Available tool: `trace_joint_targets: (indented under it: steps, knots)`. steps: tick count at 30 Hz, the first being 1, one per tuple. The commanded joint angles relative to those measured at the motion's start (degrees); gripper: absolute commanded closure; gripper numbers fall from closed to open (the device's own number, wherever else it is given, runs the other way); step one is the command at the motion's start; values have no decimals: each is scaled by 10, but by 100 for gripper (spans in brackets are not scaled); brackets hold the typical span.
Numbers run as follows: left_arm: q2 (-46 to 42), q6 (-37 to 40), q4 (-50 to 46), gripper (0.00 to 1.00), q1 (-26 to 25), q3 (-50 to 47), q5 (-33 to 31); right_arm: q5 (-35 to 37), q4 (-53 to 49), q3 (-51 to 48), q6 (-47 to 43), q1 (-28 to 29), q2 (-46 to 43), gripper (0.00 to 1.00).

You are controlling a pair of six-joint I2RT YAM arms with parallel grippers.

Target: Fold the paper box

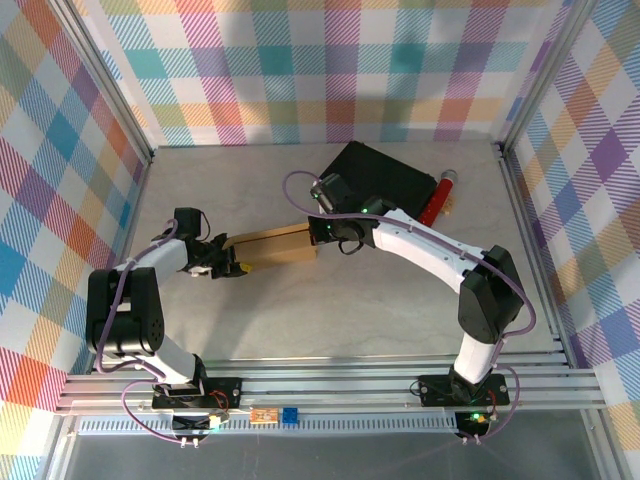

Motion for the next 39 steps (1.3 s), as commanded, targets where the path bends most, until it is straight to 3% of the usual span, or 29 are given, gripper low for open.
trace_joint_targets:
  steps: [1,7,14,20,22,25,30,32,33,35,39]
  knots:
    - [16,-9,7,98,5,-14,-17,-14,1,-11,23,9,16,100]
    - [25,-85,77,98,5,-36,10,-2,22,-22,19,12,18,100]
    - [47,-101,88,97,6,-24,39,14,106,-66,0,17,19,100]
    - [73,-124,136,88,8,-34,62,39,165,-87,-41,22,39,100]
    - [81,-123,145,81,11,-34,66,57,161,-80,-55,22,51,100]
    - [84,-134,177,58,21,-43,70,85,135,-51,-76,22,75,100]
    - [95,-139,219,34,49,-50,91,98,78,10,-106,21,123,100]
    - [97,-129,217,30,59,-47,99,103,57,34,-109,20,141,100]
    - [96,-121,210,23,65,-47,101,105,48,44,-111,20,148,100]
    - [89,-97,190,22,78,-44,100,106,36,61,-114,17,160,100]
    - [63,11,71,15,109,-12,84,89,29,86,-134,15,173,100]
